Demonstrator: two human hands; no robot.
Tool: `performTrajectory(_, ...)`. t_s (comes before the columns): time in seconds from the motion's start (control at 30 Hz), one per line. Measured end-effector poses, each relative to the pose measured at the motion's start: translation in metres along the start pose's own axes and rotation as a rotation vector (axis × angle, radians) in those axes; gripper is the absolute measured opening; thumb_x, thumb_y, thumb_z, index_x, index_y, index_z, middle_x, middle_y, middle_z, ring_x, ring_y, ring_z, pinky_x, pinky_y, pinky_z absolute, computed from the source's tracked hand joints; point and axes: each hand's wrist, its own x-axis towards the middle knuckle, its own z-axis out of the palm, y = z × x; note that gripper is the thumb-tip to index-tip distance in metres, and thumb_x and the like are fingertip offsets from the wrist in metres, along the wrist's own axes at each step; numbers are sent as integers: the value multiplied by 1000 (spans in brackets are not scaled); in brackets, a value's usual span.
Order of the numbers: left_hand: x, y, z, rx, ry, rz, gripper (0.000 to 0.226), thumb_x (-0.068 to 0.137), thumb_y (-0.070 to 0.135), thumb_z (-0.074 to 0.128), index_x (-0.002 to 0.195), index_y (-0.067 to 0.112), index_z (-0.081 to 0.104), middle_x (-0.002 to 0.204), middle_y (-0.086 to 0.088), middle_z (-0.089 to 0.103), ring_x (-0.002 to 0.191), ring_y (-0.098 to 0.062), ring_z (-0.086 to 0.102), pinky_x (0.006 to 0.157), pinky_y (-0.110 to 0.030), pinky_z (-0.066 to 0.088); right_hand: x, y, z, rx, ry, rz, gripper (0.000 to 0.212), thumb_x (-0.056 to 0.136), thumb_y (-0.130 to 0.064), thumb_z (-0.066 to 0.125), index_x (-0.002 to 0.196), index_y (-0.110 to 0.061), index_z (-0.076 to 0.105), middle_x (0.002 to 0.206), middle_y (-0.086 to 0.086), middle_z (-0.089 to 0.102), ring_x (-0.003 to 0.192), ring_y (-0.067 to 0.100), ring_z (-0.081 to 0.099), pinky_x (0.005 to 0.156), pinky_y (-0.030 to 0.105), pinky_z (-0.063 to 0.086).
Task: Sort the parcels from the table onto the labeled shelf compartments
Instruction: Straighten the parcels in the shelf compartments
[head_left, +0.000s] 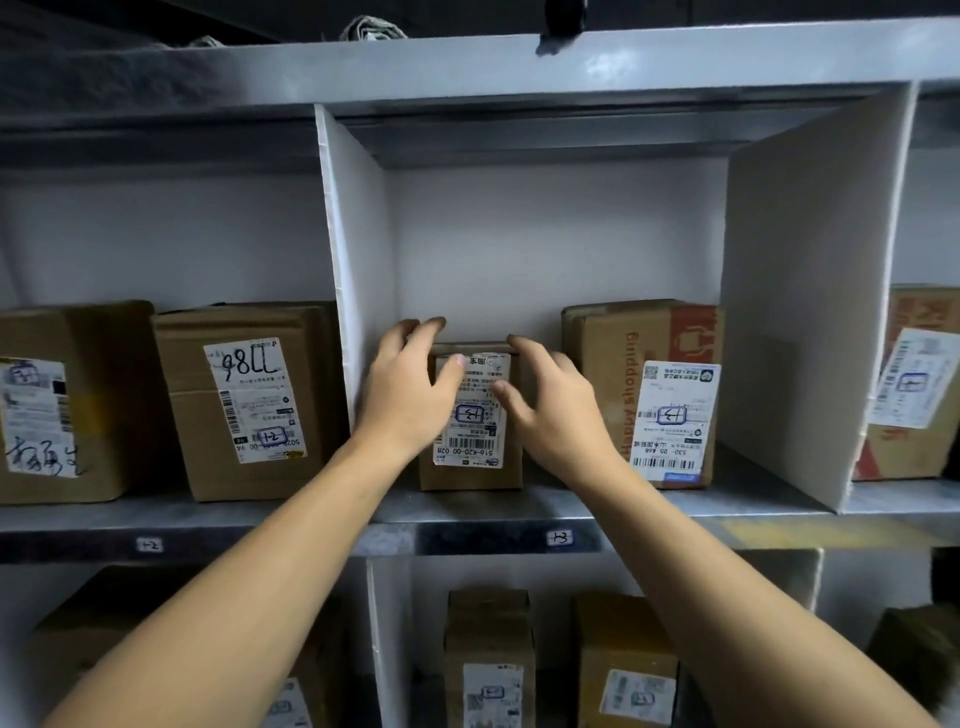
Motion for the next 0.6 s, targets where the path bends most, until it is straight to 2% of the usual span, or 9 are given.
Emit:
performTrajectory(0.1, 5, 15, -8, -3, 97, 98, 43, 95, 27, 59, 136, 16, 54, 136, -6, 51, 126, -19, 46, 100, -14, 27, -8, -7, -26, -70, 60, -146, 40, 97, -30, 62, 135, -17, 58, 135, 7, 56, 121, 25, 55, 100, 37, 46)
performTrajectory(0.2, 10, 35, -4, 4, 95, 214, 39, 93, 21, 62, 130, 11, 58, 130, -7, 56, 121, -18, 49, 95, 1, 20, -9, -2, -56, -158, 152, -279, 35, 96, -25, 62, 127, -10, 63, 129, 12, 60, 114, 32, 59, 92, 46, 52)
performTrajectory(0.27, 10, 51, 6, 10, 65, 276, 39, 92, 20, 64, 129, 10, 60, 128, -8, 57, 120, -19, 50, 97, -3, 23, -8, 12, -77, -236, 219, -346, 33, 95, -23, 61, 124, -7, 64, 124, 15, 61, 108, 35, 60, 87, 46, 53)
performTrajectory(0.33, 11, 67, 21, 6, 25, 321, 40, 91, 21, 64, 129, 10, 59, 129, -8, 56, 121, -21, 51, 101, -14, 28, -5, 32, -96, -308, 285, -340, 33, 95, -23, 62, 124, -8, 64, 123, 15, 60, 106, 36, 58, 86, 43, 52)
performTrajectory(0.4, 11, 82, 38, -7, -33, 318, 43, 92, 24, 63, 133, 14, 56, 133, -7, 53, 125, -21, 49, 103, -20, 30, -1, 54, -112, -332, 299, -260, 36, 94, -22, 65, 127, -9, 63, 129, 17, 57, 113, 38, 54, 92, 44, 48)
performTrajectory(0.5, 15, 101, 61, -12, -117, 288, 51, 92, 31, 63, 140, 20, 49, 141, -5, 47, 133, -20, 41, 106, -24, 27, 11, 82, -132, -285, 234, -139, 44, 93, -23, 68, 135, -13, 59, 139, 20, 48, 126, 41, 47, 106, 42, 40)
performTrajectory(0.6, 23, 113, 79, -34, -135, 235, 55, 91, 37, 63, 142, 23, 47, 145, -7, 42, 136, -22, 37, 108, -25, 25, 22, 98, -144, -250, 224, -79, 48, 92, -26, 69, 137, -18, 57, 142, 20, 44, 127, 41, 46, 107, 41, 38)
